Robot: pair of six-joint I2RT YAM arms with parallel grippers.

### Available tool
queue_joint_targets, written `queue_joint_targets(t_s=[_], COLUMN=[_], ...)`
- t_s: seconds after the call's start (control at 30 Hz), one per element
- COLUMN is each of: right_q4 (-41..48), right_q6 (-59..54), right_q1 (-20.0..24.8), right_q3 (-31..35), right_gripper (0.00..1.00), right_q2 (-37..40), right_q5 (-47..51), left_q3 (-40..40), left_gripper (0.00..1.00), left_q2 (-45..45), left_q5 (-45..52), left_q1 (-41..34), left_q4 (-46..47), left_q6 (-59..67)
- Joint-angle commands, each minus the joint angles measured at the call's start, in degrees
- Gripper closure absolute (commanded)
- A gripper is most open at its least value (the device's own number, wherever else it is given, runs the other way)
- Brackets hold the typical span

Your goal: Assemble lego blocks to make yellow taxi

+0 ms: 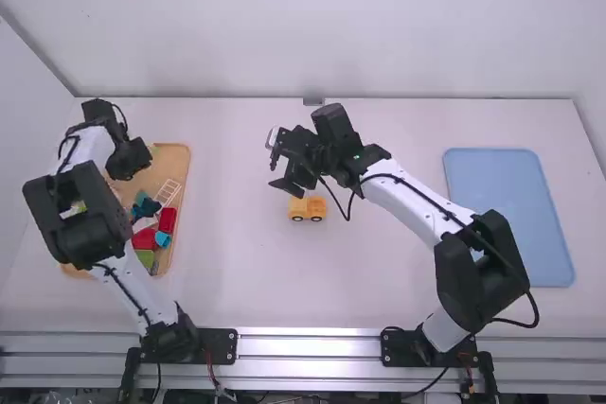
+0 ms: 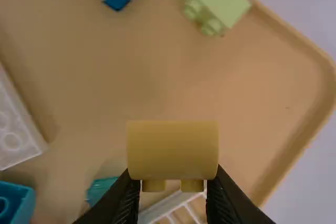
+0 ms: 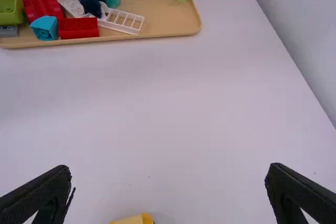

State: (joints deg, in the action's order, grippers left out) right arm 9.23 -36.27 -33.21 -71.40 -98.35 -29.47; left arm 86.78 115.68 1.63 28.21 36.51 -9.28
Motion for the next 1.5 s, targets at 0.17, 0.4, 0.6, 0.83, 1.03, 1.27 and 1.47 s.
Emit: queue_joint_targets(t_s=[0.17,0.4,0.6,0.83,1.03,1.27,1.47], right_q4=[0.0,0.0,0.0,0.0,0.1,0.3,0.2], right_q6=[0.0,0.1,0.1,0.0,0.1,0.1,0.0], right_q1=[0.3,0.3,0.3,0.1,0.2,0.3,0.2], right_q3=[-1.7,-1.7,-1.7,-1.7,-1.7,-1.7,-1.7], right_gripper=[0.02,0.01,0.02,0.02,0.01,0.01,0.01], right_q2=[0.2,0.2,0.2,0.2,0.2,0.2,0.2], right_q5=[-0.2,-0.2,-0.3,-0.2,-0.2,-0.1,-0.1], left_q3=[-0.6,-0.5,-0.5,-1.8,-3.1,-5.7,-6.5], left_gripper=[0.65,0.2,0.23,0.27,0.3,0.33,0.39], left_q2=[4.2,5.0,5.0,5.1,5.1,5.2,5.2], left_q5=[7.0,6.4,6.4,3.5,-1.1,-5.4,-5.4], left_q1=[4.7,5.2,5.1,4.1,2.4,2.2,2.4], left_q4=[1.2,0.6,0.0,0.0,-2.0,-6.0,-7.7], left_q6=[-0.2,-0.3,-1.3,-5.9,-8.9,-11.1,-10.8])
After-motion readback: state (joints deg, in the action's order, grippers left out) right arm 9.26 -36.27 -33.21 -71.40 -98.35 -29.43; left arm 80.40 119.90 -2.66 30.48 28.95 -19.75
